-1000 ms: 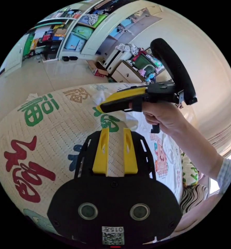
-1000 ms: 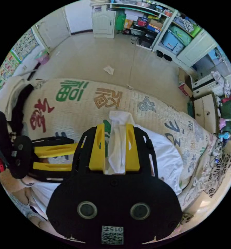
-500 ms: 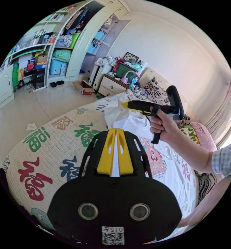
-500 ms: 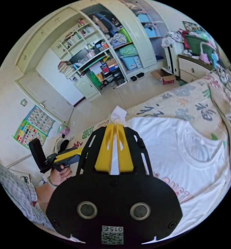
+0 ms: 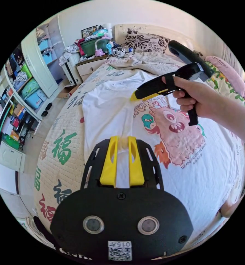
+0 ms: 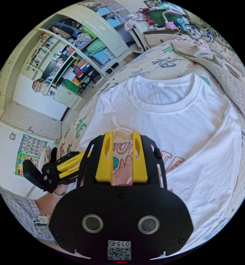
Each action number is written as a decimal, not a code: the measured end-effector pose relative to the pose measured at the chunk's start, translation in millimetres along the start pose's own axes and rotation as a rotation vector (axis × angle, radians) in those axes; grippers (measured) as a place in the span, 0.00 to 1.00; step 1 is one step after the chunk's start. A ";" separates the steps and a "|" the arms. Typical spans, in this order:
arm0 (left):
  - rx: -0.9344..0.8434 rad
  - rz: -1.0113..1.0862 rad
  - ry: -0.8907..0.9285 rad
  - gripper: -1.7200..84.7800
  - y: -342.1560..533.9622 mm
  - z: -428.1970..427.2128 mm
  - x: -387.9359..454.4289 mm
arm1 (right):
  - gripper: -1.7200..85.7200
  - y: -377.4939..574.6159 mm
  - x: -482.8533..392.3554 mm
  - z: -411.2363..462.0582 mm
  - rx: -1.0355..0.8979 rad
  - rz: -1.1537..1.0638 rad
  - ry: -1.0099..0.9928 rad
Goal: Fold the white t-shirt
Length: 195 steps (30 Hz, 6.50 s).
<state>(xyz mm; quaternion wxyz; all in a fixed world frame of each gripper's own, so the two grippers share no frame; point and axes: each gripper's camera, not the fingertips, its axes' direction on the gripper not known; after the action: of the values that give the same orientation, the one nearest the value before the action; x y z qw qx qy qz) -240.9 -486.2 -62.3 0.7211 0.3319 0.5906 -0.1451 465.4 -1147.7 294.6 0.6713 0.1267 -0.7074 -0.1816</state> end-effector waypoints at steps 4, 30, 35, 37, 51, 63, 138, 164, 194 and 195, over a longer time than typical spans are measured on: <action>0.083 -0.041 0.053 0.02 -0.4 -24.7 3.3 | 0.04 -3.8 16.1 -26.3 0.119 0.031 -0.185; -0.125 0.097 0.281 0.03 -80.9 21.7 41.0 | 0.02 23.4 42.1 -61.4 -0.180 -0.301 0.145; -0.165 0.092 0.392 0.06 -84.6 10.1 29.3 | 0.06 38.7 56.0 -91.8 -0.115 -0.300 0.129; -0.114 0.034 0.497 0.10 -102.2 1.1 7.0 | 0.10 40.6 62.0 -105.2 -0.117 -0.276 0.103; -0.309 0.095 0.347 0.12 -219.6 38.9 -9.4 | 0.14 46.4 54.6 -124.1 -0.094 -0.269 0.076; -0.035 -0.076 0.173 0.04 -160.3 -0.9 51.2 | 0.02 61.4 64.5 -161.7 -0.013 -0.306 0.078; 0.139 -0.057 0.470 0.02 -52.9 -117.1 -51.4 | 0.01 418.7 139.9 -433.7 0.118 -0.288 0.047; -0.272 -0.206 0.498 0.06 129.1 -121.2 -19.4 | 0.07 635.6 168.6 -340.6 -0.204 -0.317 0.091; -0.179 -0.649 0.439 0.02 37.5 5.1 -181.3 | 0.02 527.3 417.4 -313.0 0.052 0.326 -0.067; -0.182 -0.633 0.424 0.02 38.0 7.8 -178.2 | 0.02 527.1 419.6 -308.3 0.052 0.326 -0.062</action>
<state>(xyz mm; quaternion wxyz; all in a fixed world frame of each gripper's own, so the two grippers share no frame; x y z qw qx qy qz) -258.5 -495.9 118.9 0.5293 0.0907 0.8100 -0.2355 778.5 -876.7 909.0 0.6661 0.0220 -0.7434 -0.0560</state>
